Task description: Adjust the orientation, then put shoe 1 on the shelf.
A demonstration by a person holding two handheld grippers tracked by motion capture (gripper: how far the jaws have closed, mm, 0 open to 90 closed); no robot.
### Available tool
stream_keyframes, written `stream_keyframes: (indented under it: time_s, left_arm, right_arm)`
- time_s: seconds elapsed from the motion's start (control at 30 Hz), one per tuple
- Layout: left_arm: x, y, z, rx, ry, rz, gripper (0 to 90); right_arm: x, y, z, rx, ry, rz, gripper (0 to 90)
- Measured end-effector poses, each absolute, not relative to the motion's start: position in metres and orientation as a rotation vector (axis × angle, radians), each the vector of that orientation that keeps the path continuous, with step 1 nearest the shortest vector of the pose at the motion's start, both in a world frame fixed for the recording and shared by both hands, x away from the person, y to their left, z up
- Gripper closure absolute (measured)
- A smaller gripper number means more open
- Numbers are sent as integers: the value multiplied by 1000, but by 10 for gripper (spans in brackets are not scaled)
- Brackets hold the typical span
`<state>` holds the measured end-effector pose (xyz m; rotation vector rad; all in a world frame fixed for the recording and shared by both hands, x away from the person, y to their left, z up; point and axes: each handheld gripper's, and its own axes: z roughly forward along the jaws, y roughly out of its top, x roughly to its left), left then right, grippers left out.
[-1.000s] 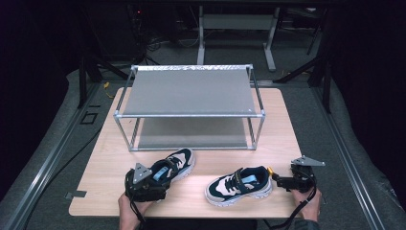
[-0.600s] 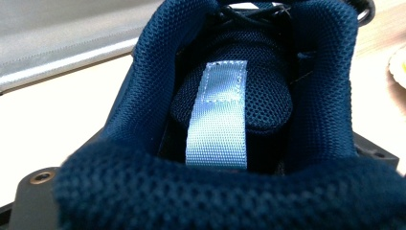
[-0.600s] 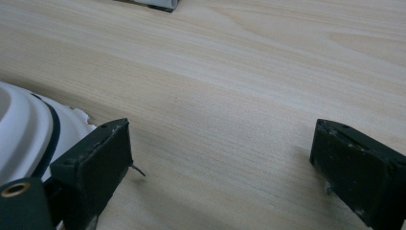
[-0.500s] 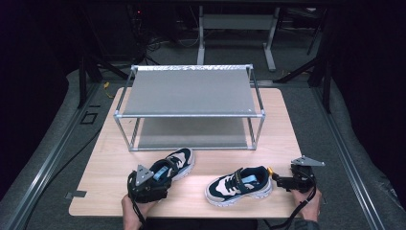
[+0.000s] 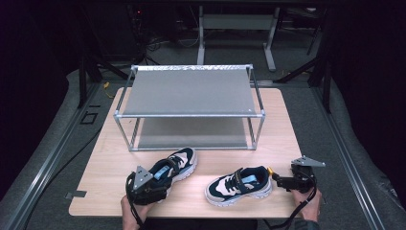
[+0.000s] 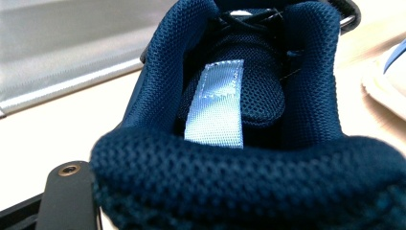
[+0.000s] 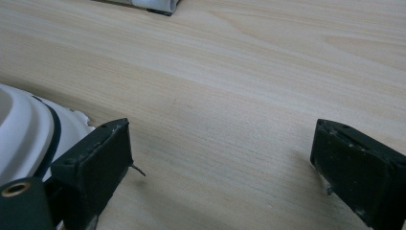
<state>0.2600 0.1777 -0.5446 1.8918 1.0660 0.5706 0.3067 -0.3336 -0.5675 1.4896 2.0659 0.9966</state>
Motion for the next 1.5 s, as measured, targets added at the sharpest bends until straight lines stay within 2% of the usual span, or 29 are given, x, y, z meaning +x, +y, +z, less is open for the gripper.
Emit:
stream_keyframes:
  time_s: [0.17,0.9,1.5]
  left_arm:
    - [258,178,-536,1882,1055,583,241]
    - [267,176,-512,1824,1050,634,239]
    - [304,163,-509,1758,1093,652,238]
  right_arm:
    - [305,-334,-567,1483,2044,1013,0]
    - [306,-335,-567,1480,2052,1020,1]
    - [305,-335,-567,1480,2052,1022,5]
